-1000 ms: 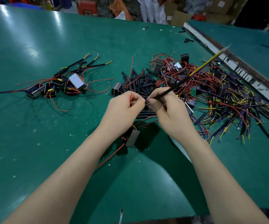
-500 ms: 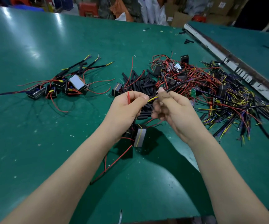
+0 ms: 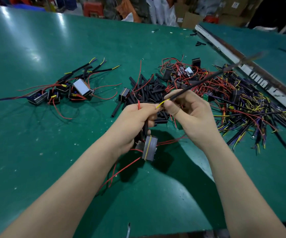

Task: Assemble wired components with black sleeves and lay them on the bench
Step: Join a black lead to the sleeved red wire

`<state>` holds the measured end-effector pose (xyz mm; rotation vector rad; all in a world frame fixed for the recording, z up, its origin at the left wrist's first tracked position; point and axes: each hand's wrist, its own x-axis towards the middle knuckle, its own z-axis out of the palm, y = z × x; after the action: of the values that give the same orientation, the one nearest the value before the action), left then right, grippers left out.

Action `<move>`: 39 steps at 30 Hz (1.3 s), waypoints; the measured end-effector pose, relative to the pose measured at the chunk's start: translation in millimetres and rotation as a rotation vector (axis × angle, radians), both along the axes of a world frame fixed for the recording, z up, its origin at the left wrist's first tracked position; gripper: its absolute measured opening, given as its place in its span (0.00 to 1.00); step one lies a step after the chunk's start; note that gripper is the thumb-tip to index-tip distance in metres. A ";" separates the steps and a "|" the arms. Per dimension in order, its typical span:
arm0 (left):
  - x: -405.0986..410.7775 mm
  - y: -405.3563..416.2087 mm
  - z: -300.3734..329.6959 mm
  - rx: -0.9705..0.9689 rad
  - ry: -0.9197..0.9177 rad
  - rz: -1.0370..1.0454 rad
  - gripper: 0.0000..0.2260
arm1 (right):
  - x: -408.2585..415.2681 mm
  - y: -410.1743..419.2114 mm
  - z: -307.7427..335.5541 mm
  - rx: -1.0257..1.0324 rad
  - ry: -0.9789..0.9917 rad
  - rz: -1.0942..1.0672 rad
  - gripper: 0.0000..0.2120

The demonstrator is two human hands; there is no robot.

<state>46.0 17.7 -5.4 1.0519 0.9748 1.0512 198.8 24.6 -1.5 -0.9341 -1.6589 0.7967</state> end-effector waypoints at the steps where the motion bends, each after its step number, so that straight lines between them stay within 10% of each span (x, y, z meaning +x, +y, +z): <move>1: -0.8 0.3 1.1 -0.063 -0.078 -0.061 0.07 | 1.3 0.7 0.7 0.036 -0.003 -0.017 0.07; 5: -3.0 -0.1 6.8 -0.190 -0.263 -0.171 0.14 | -5.7 -1.6 2.8 -0.099 0.249 0.030 0.03; 13: -5.2 -2.1 -4.6 0.724 0.722 0.225 0.03 | -7.3 3.3 -0.5 -0.407 0.266 -0.059 0.06; 19: -3.9 -2.2 -9.7 0.854 0.807 0.288 0.06 | -6.5 6.7 -2.9 -0.423 0.272 -0.113 0.06; 28: -6.2 9.0 -3.9 0.320 0.308 0.271 0.06 | 4.8 7.3 5.5 -0.398 0.417 -0.132 0.07; 39: -3.8 2.4 -2.8 0.460 0.228 0.237 0.02 | -10.5 -2.0 0.8 -0.218 0.236 -0.032 0.10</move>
<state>42.3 20.0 -8.2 1.4833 1.0852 1.4157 188.3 22.7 -0.7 -0.9728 -1.3683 1.0394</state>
